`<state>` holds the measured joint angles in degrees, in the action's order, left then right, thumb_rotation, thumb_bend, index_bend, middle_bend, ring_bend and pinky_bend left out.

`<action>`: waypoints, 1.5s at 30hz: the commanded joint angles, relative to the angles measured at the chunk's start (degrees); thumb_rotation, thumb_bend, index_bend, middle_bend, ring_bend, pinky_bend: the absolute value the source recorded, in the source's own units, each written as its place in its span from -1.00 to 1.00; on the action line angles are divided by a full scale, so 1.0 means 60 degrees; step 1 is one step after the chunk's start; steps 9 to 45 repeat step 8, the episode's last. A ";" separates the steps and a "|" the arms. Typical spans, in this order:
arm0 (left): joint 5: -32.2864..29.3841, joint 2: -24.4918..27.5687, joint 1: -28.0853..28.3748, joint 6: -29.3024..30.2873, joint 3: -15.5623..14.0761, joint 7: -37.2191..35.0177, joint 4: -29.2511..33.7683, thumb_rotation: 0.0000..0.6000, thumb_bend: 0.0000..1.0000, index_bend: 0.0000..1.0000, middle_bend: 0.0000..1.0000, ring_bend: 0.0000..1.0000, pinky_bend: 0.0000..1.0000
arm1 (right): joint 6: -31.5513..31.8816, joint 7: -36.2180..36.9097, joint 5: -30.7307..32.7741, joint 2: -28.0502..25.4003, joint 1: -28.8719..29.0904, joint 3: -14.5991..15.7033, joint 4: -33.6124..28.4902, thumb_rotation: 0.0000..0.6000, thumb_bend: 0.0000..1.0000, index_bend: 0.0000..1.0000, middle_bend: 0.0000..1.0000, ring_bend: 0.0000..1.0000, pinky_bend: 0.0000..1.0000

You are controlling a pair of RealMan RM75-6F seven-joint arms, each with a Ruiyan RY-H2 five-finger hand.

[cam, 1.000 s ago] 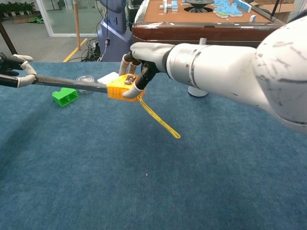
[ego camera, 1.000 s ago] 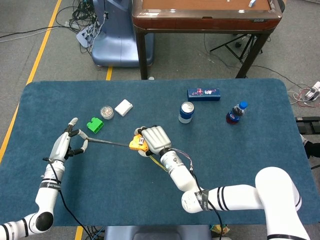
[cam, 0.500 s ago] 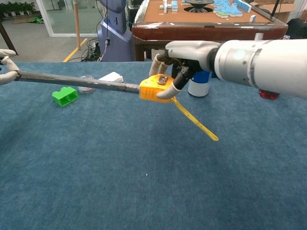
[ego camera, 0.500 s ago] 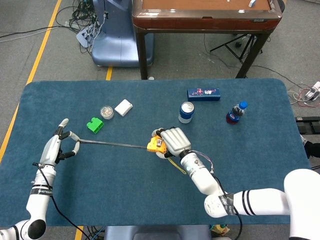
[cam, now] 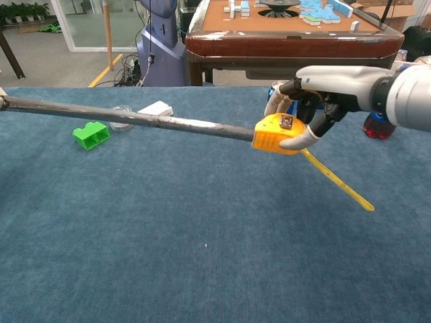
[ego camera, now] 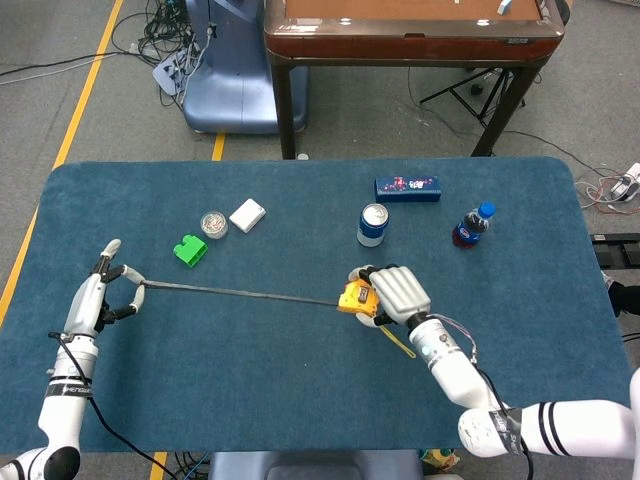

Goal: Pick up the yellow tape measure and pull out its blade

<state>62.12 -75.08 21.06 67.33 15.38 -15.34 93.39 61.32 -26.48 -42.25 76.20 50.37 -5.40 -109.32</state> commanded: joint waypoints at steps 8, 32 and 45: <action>0.0028 -0.0057 -0.0006 -0.0054 -0.0001 0.0070 0.0016 1.00 0.00 0.01 -1.00 -1.00 -1.00 | -0.0173 0.0190 -0.0238 -0.0113 -0.0216 -0.0028 0.0029 1.00 0.48 0.37 0.34 0.21 -0.42; 0.0028 -0.0057 -0.0006 -0.0054 -0.0001 0.0070 0.0016 1.00 0.00 0.01 -1.00 -1.00 -1.00 | -0.0173 0.0190 -0.0238 -0.0113 -0.0216 -0.0028 0.0029 1.00 0.48 0.37 0.34 0.21 -0.42; 0.0028 -0.0057 -0.0006 -0.0054 -0.0001 0.0070 0.0016 1.00 0.00 0.01 -1.00 -1.00 -1.00 | -0.0173 0.0190 -0.0238 -0.0113 -0.0216 -0.0028 0.0029 1.00 0.48 0.37 0.34 0.21 -0.42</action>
